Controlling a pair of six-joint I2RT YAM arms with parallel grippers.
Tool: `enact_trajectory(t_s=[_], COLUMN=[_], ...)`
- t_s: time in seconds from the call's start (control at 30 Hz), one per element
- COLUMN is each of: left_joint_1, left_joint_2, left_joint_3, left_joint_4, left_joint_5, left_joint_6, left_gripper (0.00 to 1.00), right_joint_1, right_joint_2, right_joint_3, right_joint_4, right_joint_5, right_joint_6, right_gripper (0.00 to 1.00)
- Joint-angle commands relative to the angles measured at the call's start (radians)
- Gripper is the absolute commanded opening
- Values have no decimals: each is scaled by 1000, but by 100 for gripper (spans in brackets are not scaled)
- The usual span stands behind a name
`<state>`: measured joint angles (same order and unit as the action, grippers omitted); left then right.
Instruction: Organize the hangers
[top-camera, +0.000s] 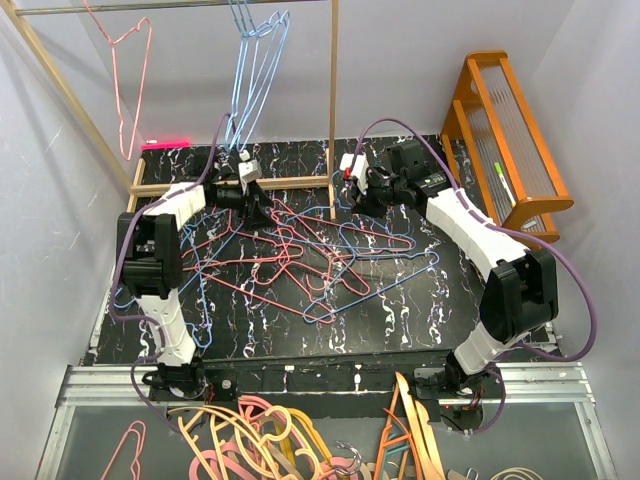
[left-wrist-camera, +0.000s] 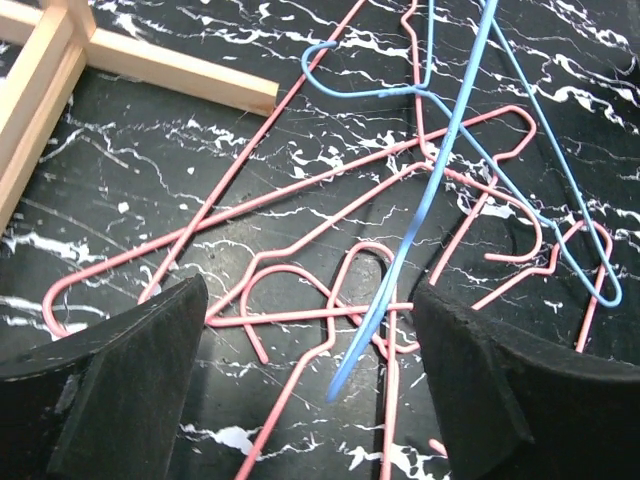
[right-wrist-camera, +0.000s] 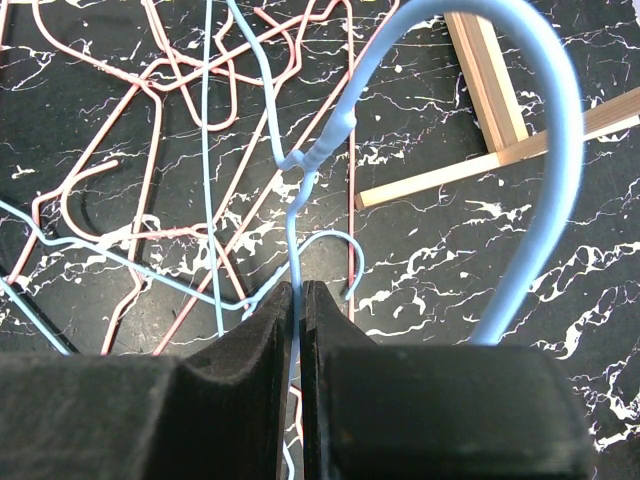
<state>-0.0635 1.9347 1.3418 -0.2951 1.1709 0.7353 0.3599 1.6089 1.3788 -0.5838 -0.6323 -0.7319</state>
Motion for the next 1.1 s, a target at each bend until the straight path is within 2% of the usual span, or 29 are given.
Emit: enact_trajectory(t_s=[0.0,0.13,0.2,0.27,0.33,0.47,0.5,0.57,0.6,0.7,0.73,0.77,0.83,0.87,0.93,1.07], left_joint_1=[-17,-22,-25,-32,-36,-44,-45,-50,-55,-58,-58,-58,-58,-57,-54,-47], left_joint_2=[65,164,202,225,218,159,148,135,129,68,23,-33,-181,-260,-437,-740], left_joint_3=[161,282,314,327,317,251,241,240,245,221,191,152,38,-22,-140,-254], left_joint_4=[-432,-838,-987,-1070,-1064,-897,-862,-833,-833,-808,-741,-656,-422,-328,-220,-252], left_joint_5=[103,89,85,81,74,53,50,45,40,42,30,7,-85,-147,-252,-492], left_joint_6=[363,719,866,949,950,802,774,755,751,719,663,573,306,189,51,-146], left_gripper=[74,50,47,51,52,51,47,13,0,0,0,0,0,0,0,0], right_joint_1=[5,5,5,5,5,5,6,7,8,11,11,12,12,13,12,10], right_joint_2=[-53,-54,-52,-47,-42,-30,-28,-24,-22,-14,-11,-7,-2,-3,-13,-4], right_joint_3=[44,37,39,48,57,75,77,81,84,94,100,106,115,115,109,150], right_joint_4=[28,48,57,65,66,66,66,64,63,57,53,52,64,81,144,233], right_joint_5=[-22,-23,-22,-22,-25,-35,-36,-37,-38,-38,-39,-35,-16,-1,34,87], right_joint_6=[4,19,28,38,41,51,53,59,62,70,74,82,117,137,189,264], right_gripper=[8,8,8,8,8,8,8,8,8,9,15,32,82,96,98,99])
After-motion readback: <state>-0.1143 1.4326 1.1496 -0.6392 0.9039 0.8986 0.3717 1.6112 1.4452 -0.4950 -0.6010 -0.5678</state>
